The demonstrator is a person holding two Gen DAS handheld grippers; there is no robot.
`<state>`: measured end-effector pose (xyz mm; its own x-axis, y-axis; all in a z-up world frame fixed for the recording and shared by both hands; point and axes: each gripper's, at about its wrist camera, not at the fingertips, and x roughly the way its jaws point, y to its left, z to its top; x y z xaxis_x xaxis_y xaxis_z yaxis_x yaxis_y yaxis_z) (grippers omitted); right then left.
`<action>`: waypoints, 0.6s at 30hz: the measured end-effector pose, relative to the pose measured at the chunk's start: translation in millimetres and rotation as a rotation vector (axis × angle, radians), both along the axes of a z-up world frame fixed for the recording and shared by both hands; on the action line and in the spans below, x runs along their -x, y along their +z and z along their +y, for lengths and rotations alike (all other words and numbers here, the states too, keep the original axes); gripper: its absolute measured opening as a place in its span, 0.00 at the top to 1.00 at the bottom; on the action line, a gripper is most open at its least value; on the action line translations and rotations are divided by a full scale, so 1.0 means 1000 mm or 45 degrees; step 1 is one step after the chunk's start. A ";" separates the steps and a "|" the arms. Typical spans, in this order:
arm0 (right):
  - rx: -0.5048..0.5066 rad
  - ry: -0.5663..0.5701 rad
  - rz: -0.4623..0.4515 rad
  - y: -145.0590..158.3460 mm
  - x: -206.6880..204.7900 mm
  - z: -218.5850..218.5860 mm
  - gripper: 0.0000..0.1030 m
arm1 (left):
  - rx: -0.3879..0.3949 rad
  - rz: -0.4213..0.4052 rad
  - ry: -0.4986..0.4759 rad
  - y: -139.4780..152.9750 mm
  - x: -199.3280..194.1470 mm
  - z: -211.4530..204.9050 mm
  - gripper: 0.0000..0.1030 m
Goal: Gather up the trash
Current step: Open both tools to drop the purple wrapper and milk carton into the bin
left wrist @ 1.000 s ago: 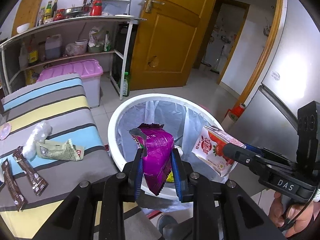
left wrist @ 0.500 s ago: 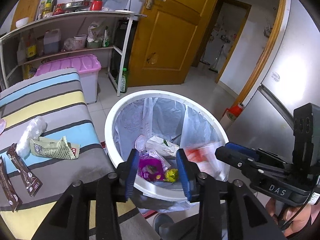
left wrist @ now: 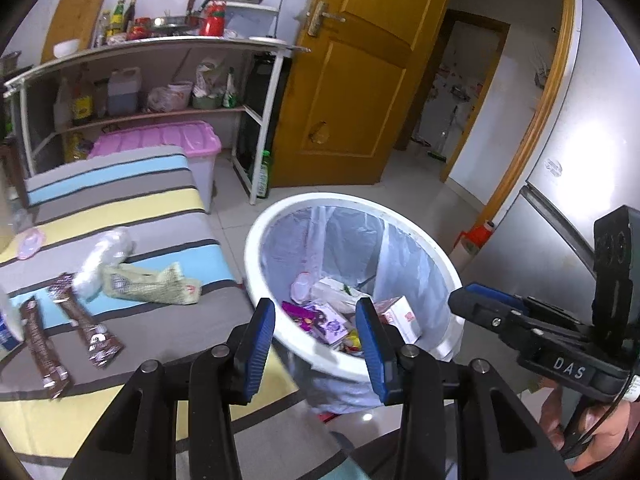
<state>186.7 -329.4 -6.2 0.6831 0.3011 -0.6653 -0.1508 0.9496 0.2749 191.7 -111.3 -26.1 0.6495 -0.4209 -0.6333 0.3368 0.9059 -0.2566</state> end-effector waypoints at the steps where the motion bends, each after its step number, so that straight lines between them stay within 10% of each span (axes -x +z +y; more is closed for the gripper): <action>1: -0.002 0.007 -0.008 0.001 0.002 0.002 0.62 | -0.003 -0.005 0.008 0.001 0.003 0.002 0.59; 18: -0.002 0.259 -0.072 0.002 0.032 0.068 0.59 | -0.073 -0.024 0.239 -0.004 0.052 0.072 0.59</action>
<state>155.2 -261.2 -4.3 0.6444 0.4375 -0.6272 -0.3544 0.8976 0.2621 139.7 -38.9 -29.9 0.7253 -0.2548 -0.6396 0.1651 0.9662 -0.1977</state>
